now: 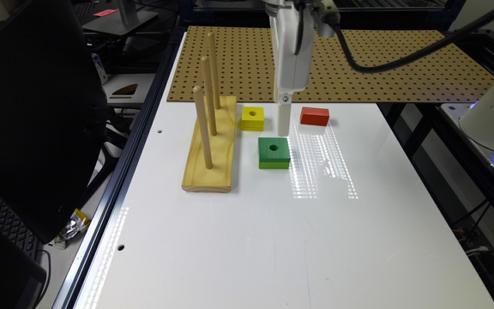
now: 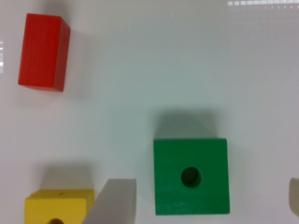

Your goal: Pick up green block.

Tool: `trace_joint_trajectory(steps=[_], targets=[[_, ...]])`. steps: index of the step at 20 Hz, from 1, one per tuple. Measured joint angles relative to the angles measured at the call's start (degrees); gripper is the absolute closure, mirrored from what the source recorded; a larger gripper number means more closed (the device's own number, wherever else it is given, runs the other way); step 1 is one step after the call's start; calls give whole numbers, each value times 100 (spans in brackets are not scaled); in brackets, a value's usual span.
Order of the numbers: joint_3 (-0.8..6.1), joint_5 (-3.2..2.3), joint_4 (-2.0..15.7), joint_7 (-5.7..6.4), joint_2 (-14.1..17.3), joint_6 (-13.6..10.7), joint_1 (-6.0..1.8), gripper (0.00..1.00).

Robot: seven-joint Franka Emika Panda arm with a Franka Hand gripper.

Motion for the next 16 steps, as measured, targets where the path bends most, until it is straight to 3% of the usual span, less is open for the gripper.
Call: trace_joint_trajectory(steps=[5, 10, 16], targets=[[0, 0, -138, 0, -85, 41, 0, 0], [0, 0, -477, 0, 92, 667, 0, 0], [0, -1, -498, 0, 147, 792, 0, 0]])
